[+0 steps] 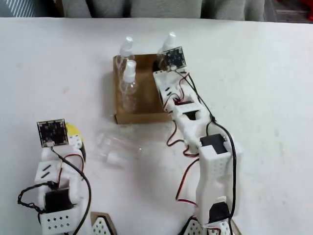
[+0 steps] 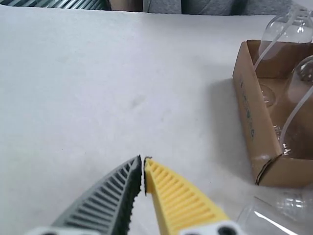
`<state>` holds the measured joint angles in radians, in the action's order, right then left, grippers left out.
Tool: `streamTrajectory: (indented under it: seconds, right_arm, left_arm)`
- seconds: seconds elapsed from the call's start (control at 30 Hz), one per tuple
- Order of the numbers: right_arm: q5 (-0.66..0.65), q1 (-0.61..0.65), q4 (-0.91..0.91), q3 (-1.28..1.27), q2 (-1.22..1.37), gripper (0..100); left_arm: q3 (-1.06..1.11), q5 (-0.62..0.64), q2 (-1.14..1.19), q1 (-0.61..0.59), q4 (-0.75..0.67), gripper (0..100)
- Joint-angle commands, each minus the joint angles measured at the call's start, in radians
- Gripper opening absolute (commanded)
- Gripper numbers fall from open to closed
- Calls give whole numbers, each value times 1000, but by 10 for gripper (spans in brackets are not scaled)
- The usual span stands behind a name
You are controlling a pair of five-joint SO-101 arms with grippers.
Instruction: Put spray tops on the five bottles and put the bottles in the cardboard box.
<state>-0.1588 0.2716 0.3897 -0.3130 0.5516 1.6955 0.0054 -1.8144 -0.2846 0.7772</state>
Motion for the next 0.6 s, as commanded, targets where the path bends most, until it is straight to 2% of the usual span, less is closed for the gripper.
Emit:
streamTrajectory:
  seconds: [0.0,0.13,0.57]
  right_arm:
    - [-11,19,-18,40,-19,154]
    - [-11,19,-18,40,-18,217]
    - [-11,19,-19,40,-19,223]
  left_arm:
    - [-2,-9,-7,-8,2,24]
    - [-2,-9,-7,-8,2,24]
    - [-2,-9,-7,-8,2,24]
